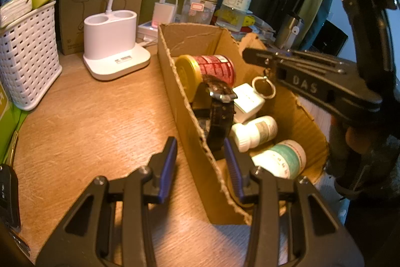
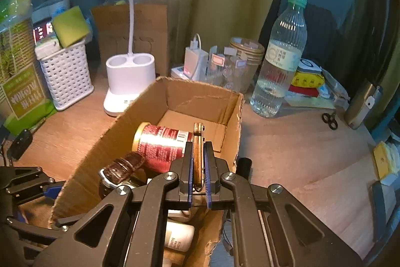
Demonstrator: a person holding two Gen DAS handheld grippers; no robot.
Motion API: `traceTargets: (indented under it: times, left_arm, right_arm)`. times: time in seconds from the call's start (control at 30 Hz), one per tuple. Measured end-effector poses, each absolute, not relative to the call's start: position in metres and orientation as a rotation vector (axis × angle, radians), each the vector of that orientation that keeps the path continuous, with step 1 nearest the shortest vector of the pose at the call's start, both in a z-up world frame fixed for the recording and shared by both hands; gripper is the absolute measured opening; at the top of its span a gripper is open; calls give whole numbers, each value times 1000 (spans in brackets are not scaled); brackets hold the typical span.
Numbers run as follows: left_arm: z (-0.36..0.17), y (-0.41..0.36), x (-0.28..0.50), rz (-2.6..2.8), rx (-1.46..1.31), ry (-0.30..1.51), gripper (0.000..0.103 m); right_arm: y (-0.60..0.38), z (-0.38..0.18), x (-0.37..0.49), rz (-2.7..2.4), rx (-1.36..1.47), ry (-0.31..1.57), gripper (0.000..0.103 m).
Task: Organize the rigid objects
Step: 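Carry the keychain over the box with the right tool, then lower the keychain into the box and open the right tool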
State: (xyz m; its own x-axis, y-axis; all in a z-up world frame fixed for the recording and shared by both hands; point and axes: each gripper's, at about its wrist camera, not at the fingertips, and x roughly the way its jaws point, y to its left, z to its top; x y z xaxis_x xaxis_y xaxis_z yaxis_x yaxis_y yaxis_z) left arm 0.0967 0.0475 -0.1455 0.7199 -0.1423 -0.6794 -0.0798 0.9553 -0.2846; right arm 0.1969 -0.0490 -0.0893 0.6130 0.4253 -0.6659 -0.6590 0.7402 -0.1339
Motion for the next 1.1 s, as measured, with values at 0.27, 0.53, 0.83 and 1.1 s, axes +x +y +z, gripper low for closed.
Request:
traceTargets:
  times: [0.27, 0.53, 0.83, 1.1]
  left_arm:
    - [-145, 47, 97, -36, -303, 770, 41]
    - [-145, 46, 97, -36, -303, 770, 41]
    - [-145, 46, 97, -36, -304, 770, 41]
    - [-145, 46, 97, -36, -303, 770, 41]
  right_arm:
    - [-50, -91, 199, 645, -374, 671, 8]
    - [-52, -89, 199, 647, -350, 677, 17]
    - [-59, -83, 194, 664, -324, 666, 23]
    - [-79, -70, 195, 648, -287, 644, 24]
